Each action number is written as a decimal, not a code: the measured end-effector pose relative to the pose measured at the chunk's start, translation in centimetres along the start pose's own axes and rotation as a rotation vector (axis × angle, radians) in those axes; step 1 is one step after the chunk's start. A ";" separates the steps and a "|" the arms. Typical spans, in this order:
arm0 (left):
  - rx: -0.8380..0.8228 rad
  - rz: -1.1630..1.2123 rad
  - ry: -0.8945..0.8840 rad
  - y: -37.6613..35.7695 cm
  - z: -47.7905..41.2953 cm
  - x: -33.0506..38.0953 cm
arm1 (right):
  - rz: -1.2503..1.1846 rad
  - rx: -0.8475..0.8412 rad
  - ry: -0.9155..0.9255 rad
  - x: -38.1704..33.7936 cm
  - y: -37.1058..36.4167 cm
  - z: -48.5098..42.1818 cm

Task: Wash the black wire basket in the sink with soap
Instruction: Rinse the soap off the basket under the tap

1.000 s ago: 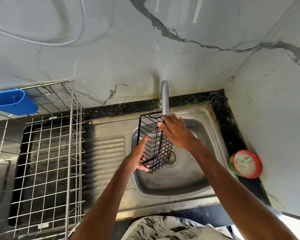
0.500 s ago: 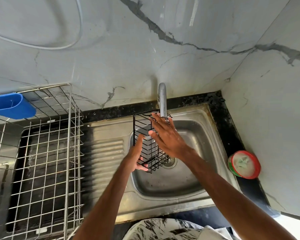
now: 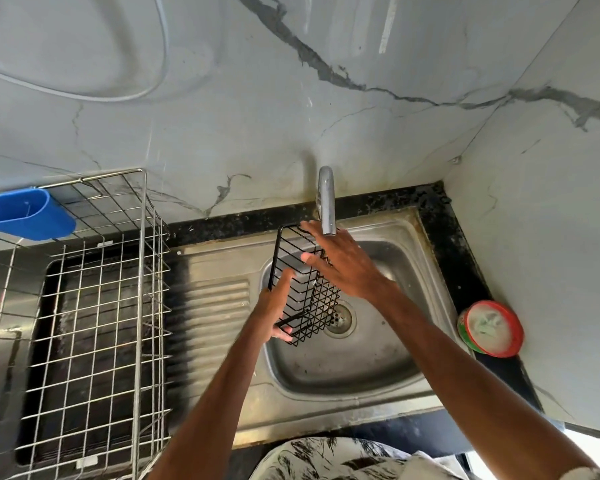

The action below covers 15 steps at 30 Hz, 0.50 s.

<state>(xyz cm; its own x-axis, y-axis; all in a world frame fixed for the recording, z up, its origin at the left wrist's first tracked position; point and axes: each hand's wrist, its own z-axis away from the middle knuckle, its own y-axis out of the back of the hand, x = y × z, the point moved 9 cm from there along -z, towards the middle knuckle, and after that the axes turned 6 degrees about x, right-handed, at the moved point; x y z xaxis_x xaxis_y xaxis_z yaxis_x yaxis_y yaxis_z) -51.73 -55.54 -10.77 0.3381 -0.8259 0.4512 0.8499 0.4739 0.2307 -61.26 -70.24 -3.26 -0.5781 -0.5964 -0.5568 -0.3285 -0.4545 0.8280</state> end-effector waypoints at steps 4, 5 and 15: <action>0.007 -0.006 0.004 0.0 -0.2 -0.3 | -0.216 -0.003 -0.229 3.4 0.5 -0.2; 0.005 0.001 0.006 -0.1 -0.1 -0.4 | -0.202 -0.015 -0.256 3.5 0.3 -0.3; -0.055 0.027 0.005 -0.3 -0.4 -1.4 | -0.294 -0.106 -0.295 3.3 0.9 -0.5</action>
<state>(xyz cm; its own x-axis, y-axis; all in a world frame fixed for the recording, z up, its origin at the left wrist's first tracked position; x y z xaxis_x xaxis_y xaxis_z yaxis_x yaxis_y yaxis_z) -52.33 -54.62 -11.81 0.3635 -0.8146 0.4520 0.8612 0.4789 0.1705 -63.09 -72.96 -4.39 -0.6651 -0.2236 -0.7125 -0.4419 -0.6513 0.6169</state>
